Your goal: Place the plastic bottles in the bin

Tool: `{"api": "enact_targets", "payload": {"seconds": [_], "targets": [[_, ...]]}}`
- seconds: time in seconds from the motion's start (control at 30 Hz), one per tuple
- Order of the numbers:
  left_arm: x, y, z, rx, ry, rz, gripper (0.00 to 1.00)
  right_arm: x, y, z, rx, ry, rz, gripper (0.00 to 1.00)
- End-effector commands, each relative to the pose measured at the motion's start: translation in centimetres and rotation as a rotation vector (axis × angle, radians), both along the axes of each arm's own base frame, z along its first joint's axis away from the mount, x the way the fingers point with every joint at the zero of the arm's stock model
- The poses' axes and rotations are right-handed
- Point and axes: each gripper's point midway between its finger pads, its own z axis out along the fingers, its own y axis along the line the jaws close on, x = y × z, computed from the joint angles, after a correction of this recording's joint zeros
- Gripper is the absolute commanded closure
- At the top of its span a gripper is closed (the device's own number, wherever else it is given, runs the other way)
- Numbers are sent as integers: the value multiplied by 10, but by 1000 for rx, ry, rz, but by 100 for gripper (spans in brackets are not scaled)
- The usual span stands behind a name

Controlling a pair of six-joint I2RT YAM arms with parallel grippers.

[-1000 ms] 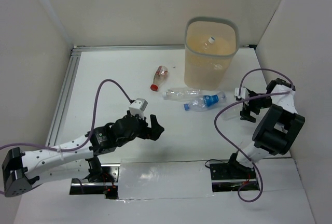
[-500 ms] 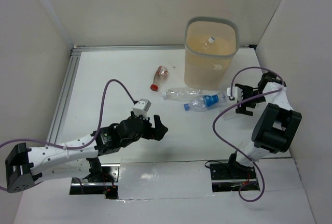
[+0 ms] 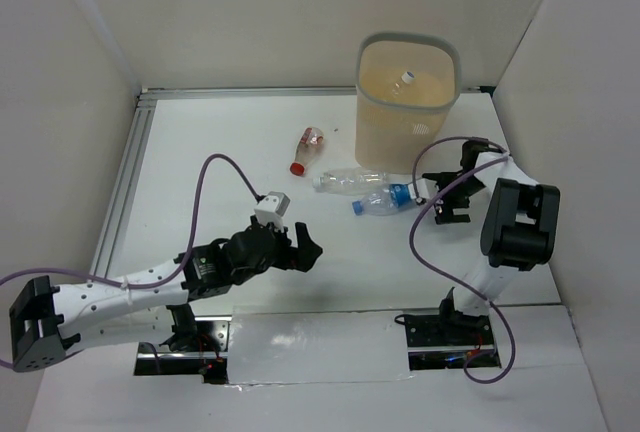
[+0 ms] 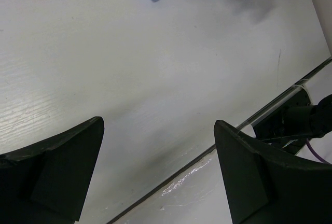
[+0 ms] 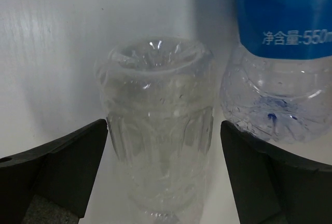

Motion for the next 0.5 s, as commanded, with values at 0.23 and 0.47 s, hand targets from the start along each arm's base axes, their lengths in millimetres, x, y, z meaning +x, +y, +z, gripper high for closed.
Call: {"api": "enact_targets", "payload": {"seconds": [0.23, 0.47], "targets": [[-1, 17, 23, -77, -21, 76, 0, -7, 9, -6, -105, -3, 298, 31], [2, 13, 23, -44, -29, 65, 0, -33, 31, 53, -34, 0, 316, 48]]}}
